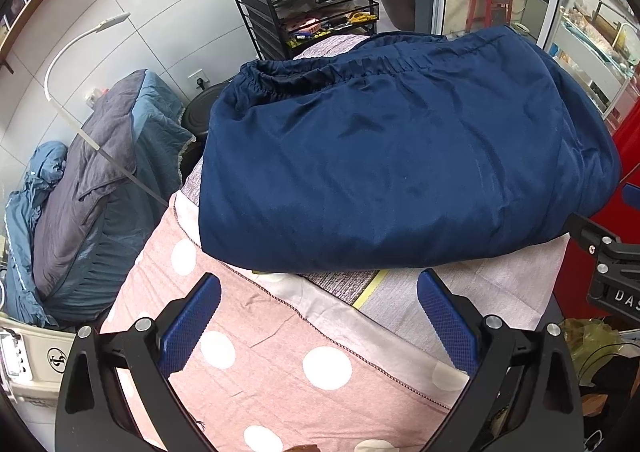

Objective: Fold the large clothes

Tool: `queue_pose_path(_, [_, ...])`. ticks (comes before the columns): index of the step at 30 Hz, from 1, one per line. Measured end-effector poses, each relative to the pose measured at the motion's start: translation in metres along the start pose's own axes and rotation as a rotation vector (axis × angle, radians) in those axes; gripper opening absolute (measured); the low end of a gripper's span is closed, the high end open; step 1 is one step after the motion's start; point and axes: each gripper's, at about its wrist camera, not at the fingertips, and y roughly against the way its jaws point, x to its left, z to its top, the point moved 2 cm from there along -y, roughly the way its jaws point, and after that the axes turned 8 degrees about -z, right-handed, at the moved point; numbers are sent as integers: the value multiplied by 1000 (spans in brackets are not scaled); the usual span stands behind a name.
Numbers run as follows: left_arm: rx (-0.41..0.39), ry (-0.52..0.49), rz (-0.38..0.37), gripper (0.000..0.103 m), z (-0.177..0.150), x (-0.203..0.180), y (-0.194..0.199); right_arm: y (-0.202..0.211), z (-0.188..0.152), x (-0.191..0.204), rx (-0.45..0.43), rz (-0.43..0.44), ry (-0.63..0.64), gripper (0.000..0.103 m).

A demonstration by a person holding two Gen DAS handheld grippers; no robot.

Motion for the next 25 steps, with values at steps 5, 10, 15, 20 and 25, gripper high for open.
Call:
queue_pose_path(5, [-3, 3, 11, 97, -1, 1, 1, -1, 0, -1, 0, -1, -1, 90])
queue_pose_path(10, [-6, 14, 24, 97, -2, 3, 2, -1, 0, -2, 1, -2, 1, 90])
queue_pose_path(15, [-42, 18, -7, 97, -4, 3, 7, -1, 1, -3, -3, -2, 1, 90])
queue_pose_path(20, [-15, 7, 33, 97, -3, 3, 5, 0, 1, -2, 1, -2, 1, 90])
queue_pose_path(25, [0, 50, -15, 97, -3, 9, 5, 0, 0, -2, 0, -2, 1, 90])
